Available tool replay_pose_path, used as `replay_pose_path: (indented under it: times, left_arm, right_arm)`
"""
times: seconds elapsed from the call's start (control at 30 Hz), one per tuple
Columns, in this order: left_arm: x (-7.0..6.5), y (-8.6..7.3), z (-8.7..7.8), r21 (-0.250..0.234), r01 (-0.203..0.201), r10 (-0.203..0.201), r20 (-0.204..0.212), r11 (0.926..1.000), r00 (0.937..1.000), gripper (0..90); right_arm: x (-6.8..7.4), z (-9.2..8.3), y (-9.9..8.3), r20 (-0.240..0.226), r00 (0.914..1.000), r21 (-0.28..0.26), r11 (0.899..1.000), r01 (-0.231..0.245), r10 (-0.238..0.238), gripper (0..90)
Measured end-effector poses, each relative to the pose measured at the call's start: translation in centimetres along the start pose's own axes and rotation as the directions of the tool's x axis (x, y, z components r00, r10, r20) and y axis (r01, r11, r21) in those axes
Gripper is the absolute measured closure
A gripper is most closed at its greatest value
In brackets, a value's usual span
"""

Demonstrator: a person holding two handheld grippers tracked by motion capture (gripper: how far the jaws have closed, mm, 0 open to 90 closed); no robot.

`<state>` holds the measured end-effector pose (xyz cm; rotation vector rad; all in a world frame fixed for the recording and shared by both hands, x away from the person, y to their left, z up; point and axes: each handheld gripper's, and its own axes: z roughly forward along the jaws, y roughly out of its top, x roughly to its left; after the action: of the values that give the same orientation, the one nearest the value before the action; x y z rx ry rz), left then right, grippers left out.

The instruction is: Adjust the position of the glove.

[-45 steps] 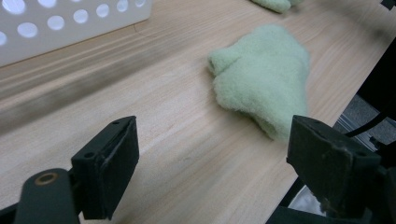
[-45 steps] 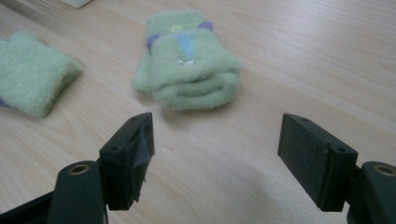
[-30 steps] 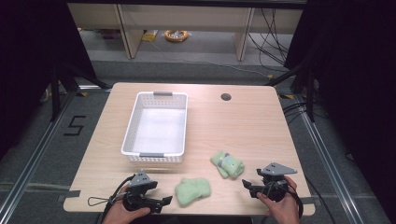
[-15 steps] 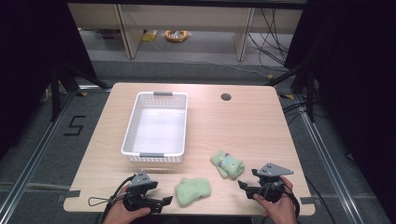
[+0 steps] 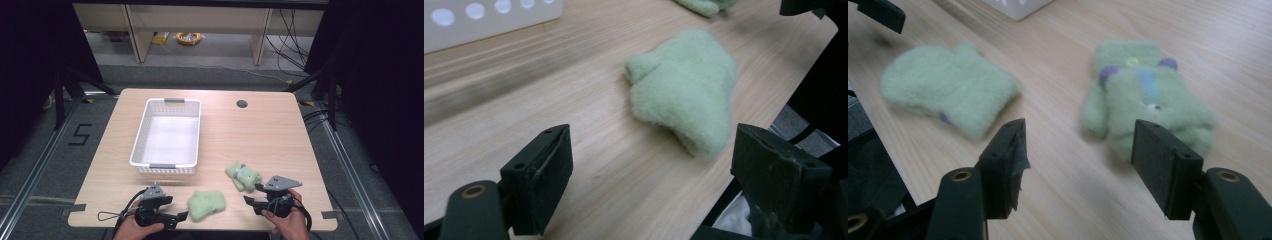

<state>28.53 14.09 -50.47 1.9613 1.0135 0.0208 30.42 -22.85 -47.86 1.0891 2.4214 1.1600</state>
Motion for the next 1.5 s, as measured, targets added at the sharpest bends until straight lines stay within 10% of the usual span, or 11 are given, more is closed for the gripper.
replay_pose_path:
  times: [0.43,0.9,1.5]
  left_arm:
    - [-1.1,0.7,1.7,0.000,-0.009,0.009,0.036,1.0000,0.9993,31.6]
    - [-0.7,1.2,2.7,0.008,-0.031,0.031,0.013,0.9995,0.9994,42.3]
    - [-0.4,1.6,3.3,0.030,-0.102,0.102,0.010,0.9943,0.9947,80.5]
  right_arm:
    - [2.5,3.1,2.8,-0.085,0.9877,0.035,0.990,0.135,-0.131,51.4]
    - [3.5,6.4,4.1,-0.138,0.9784,0.091,0.982,0.168,-0.154,60.0]
    - [3.4,7.9,3.4,-0.208,0.9665,0.115,0.977,0.177,-0.151,83.5]
